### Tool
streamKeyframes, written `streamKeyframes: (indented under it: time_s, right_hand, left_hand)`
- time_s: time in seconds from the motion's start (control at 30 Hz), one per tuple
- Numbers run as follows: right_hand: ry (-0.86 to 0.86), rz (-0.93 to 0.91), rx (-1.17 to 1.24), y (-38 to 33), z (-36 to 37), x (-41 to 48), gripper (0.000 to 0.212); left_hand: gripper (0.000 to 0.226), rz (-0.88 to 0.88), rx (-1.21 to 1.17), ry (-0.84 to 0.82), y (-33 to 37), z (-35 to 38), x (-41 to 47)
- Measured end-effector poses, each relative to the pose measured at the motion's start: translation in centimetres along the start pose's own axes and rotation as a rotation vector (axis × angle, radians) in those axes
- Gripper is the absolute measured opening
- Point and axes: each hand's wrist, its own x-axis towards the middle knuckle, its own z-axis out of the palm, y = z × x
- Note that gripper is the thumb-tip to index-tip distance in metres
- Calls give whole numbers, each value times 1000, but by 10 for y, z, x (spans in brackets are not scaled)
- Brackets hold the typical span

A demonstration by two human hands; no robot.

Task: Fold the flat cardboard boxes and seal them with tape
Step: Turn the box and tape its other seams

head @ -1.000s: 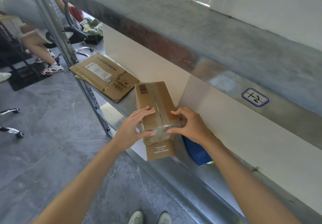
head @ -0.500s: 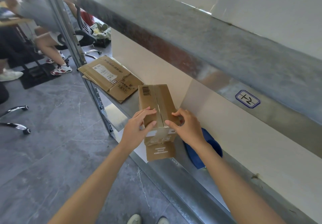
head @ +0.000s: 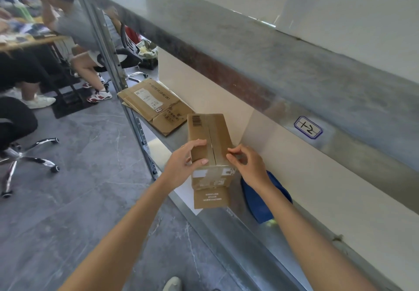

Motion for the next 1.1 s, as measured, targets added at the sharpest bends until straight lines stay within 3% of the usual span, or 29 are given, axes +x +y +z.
streamKeyframes:
  time_s: [0.13,0.4,0.6,0.7,0.8,1.1]
  right_hand:
    - [-11,35,-21,-4,-1,-1,14]
    - [19,163,-100,-31,1,-15,26]
    - [145,267,-217,-51,20,-33,34]
    - [263,298,-296,-59,33,-38,36]
    - [367,306,-231,-70,49,-40,34]
    - [697,393,-118,-82,71,-56,52]
  left_hand:
    - [54,71,229,-52,1,-16,11]
    - [51,135,291,-62,-13,-61,67]
    - [83,102,231,-333,-30,-79,110]
    - [101,182,266,-422,-43,-87,118]
    - [108,249,257,-402,-55,-94,119]
    - [86,257,188,-248,-48,-93,99]
